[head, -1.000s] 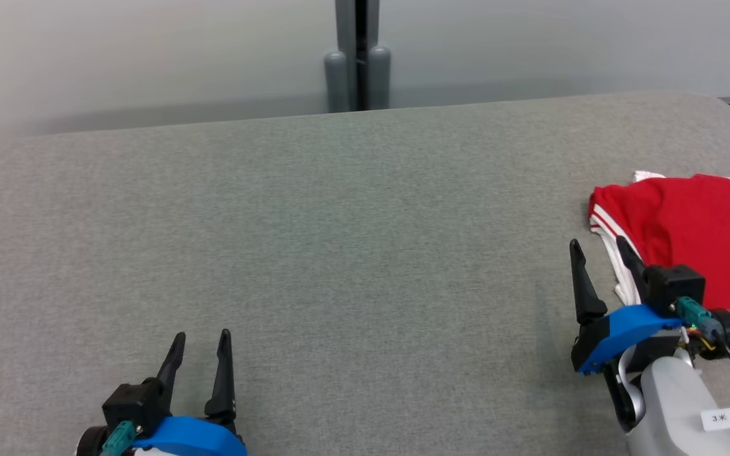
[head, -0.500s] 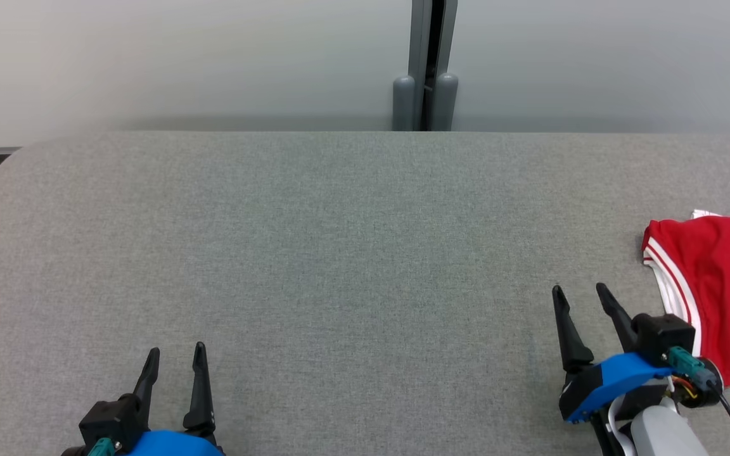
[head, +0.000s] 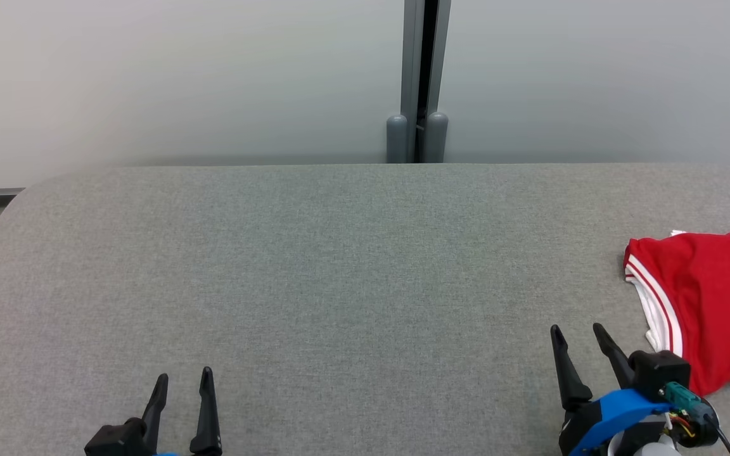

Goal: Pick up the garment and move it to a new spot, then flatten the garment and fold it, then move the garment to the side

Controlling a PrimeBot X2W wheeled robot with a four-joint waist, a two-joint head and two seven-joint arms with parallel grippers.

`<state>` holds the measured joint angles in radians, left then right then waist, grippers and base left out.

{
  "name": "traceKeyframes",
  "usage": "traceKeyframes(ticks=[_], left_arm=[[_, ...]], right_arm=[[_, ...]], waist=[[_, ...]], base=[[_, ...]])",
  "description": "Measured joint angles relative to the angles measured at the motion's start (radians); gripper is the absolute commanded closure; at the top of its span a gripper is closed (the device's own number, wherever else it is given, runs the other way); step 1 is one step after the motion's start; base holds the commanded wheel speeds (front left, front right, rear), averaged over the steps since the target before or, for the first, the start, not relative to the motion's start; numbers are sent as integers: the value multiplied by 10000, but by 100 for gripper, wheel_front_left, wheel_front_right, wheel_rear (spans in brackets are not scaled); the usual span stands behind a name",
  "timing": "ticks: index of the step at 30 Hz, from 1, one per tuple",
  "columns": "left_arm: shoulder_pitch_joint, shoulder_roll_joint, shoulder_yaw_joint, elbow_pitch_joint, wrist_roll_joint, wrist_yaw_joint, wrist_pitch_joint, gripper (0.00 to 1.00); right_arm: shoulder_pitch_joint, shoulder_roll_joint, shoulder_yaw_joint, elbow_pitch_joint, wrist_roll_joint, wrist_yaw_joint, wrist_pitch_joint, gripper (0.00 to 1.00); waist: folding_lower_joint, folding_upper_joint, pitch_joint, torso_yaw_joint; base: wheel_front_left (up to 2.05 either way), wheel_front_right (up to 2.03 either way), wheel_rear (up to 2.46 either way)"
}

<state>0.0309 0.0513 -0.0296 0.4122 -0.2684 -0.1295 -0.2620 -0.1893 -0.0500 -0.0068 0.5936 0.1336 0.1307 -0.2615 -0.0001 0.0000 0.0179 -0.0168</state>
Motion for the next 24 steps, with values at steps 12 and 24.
traceKeyframes(ticks=[12, 24], left_arm=[[254, -19, -75, 372, -759, 0, 259, 100], [86, -21, 188, 52, -2796, 0, 846, 100]], right_arm=[[370, 52, -104, 355, 734, 0, 357, 100], [399, 52, -213, -313, 3012, 0, 851, 100]], waist=[[0, 0, -59, -12], [0, 0, -67, 6]], base=[[0, 0, 0], [0, 0, 0]])
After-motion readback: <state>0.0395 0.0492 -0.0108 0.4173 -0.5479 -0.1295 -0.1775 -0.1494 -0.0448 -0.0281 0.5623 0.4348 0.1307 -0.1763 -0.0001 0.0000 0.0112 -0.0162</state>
